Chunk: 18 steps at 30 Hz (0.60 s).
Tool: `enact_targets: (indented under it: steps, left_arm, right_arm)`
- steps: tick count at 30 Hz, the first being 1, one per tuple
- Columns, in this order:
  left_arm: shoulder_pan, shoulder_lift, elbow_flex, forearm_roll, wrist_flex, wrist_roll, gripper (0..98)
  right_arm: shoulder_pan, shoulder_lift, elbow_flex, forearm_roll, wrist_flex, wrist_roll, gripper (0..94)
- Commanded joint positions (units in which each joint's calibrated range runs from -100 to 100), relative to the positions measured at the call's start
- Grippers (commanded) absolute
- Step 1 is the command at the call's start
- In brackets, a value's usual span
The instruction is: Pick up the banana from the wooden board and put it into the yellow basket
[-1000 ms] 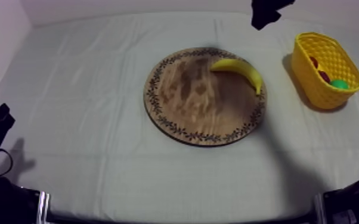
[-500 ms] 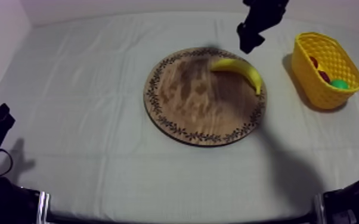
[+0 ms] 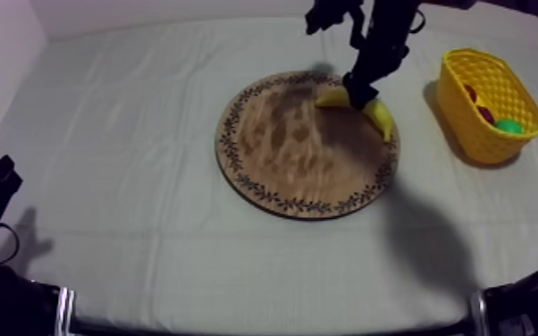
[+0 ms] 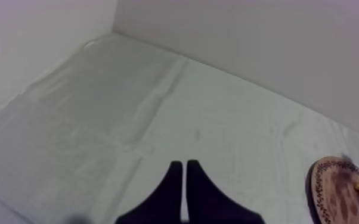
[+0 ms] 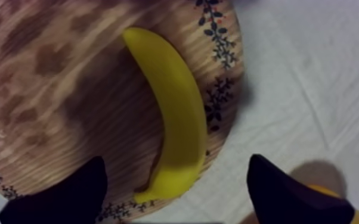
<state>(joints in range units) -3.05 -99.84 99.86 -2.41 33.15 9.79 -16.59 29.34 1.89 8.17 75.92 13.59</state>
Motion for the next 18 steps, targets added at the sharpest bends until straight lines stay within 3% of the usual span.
enact_targets:
  steps: [1,12,18]
  left_arm:
    - [0.0,0.0,0.0,-0.01,0.0,0.0,0.1]
    - [0.0,0.0,0.0,-0.01,0.0,0.0,0.1]
    - [0.0,0.0,0.0,-0.01,0.0,0.0,0.1]
  right_arm:
    - [0.0,1.2,0.0,0.2,-0.6,-0.1,69.8]
    - [-0.2,5.7,0.1,2.2,-5.2,-0.7,65.2]
    - [-0.3,7.4,-1.3,2.5,-6.4,-0.6,52.1]
